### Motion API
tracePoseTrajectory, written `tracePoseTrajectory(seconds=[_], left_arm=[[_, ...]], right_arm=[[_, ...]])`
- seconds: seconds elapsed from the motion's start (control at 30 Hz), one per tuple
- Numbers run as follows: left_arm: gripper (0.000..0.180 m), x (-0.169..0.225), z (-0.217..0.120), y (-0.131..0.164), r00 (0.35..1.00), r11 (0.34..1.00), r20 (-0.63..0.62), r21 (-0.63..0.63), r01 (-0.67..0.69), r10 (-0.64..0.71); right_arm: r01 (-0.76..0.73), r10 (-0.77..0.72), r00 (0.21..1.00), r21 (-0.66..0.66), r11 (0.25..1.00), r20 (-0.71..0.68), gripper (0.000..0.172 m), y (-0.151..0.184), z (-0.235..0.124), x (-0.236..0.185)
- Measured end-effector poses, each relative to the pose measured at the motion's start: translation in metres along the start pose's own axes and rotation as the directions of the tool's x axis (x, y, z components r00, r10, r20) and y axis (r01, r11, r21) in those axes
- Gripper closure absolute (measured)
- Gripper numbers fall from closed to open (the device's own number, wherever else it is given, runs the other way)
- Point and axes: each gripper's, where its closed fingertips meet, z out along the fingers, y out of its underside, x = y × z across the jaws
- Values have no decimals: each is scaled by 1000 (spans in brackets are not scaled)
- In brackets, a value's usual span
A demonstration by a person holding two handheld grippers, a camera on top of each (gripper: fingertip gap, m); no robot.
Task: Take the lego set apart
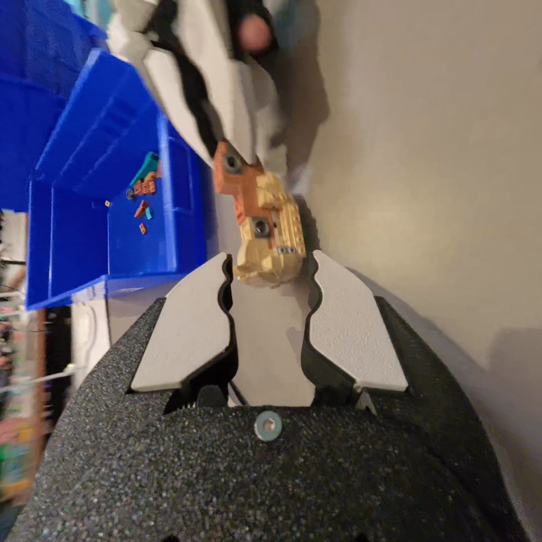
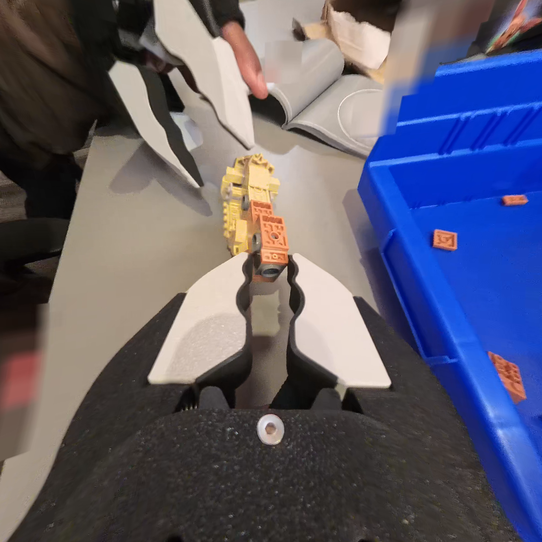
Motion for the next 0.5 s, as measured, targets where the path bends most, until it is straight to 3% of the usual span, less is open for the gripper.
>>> tracePoseTrajectory(seconds=[0.13, 0.3, 0.4, 0.5], left_arm=[[131, -21, 3, -22, 975, 968, -28, 117, 221, -220], [129, -35, 38, -6, 980, 980, -1, 1, 201, -201], [147, -25, 48, -1, 970, 974, -82, -26, 227, -228], [152, -23, 51, 3, 973, 975, -72, -5, 221, -221]], right_arm=[[96, -93, 994, 38, 995, -62, 153, -9, 3, 2], [215, -213, 973, 5, 977, -87, 155, -8, 9, 3], [244, -243, 963, -3, 970, -113, 155, -8, 12, 10], [266, -267, 958, -20, 964, -108, 154, -5, 16, 14]])
